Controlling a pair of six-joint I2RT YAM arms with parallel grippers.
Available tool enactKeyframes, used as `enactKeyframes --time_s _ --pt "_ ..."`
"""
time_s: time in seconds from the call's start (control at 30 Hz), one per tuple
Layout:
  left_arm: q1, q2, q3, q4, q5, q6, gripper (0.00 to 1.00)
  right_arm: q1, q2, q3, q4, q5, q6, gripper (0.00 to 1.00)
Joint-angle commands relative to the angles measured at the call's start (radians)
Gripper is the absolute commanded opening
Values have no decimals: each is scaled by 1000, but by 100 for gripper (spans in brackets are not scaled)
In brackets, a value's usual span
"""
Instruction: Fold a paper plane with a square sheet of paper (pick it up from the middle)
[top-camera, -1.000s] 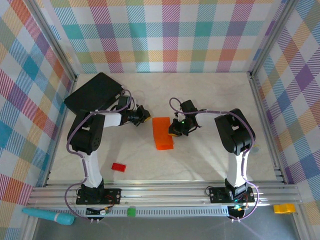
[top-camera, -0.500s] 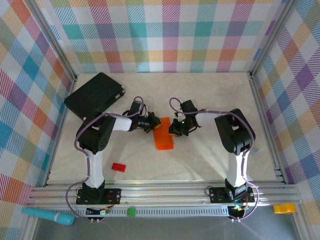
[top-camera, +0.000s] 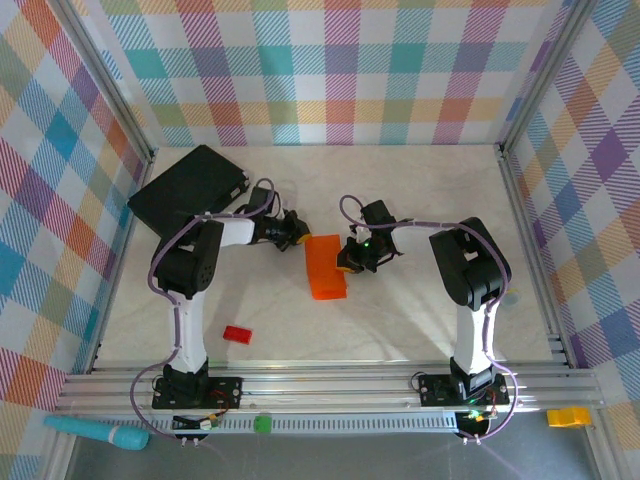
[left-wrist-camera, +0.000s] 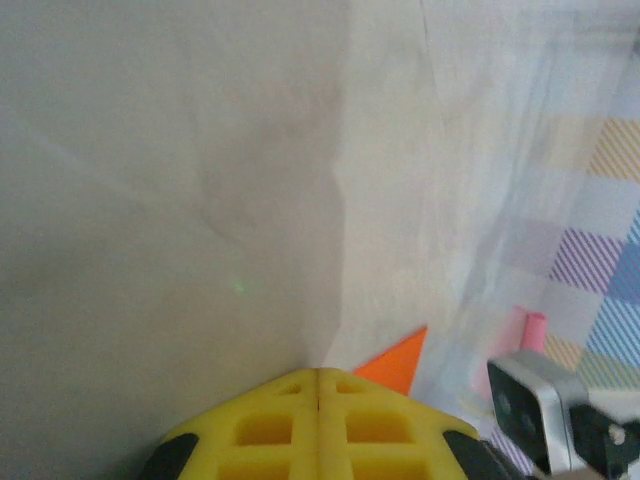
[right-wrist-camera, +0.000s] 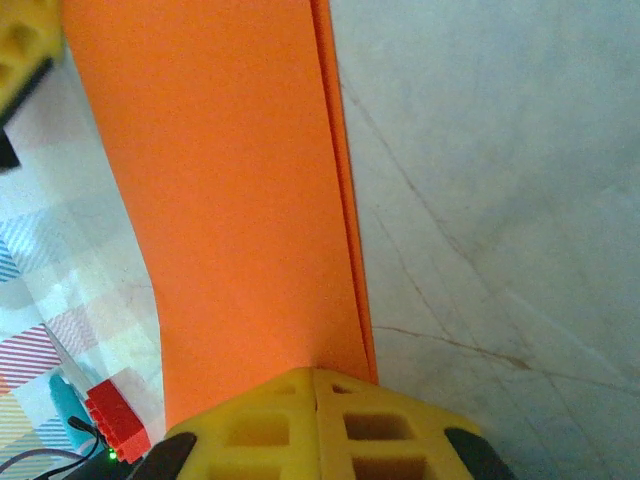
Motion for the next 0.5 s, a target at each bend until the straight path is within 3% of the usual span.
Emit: enactKeyframes --time_s 0.0,0.2,0.47 --pt "21 -13 34 -89 -51 40 0 3 216 -134 -216 383 40 5" --pt "-16 -156 -80 -28 -46 -14 0 3 199 -158 -188 366 88 5" --pt "-165 -287 -276 85 -87 -155 0 3 184 -179 -174 365 114 5"
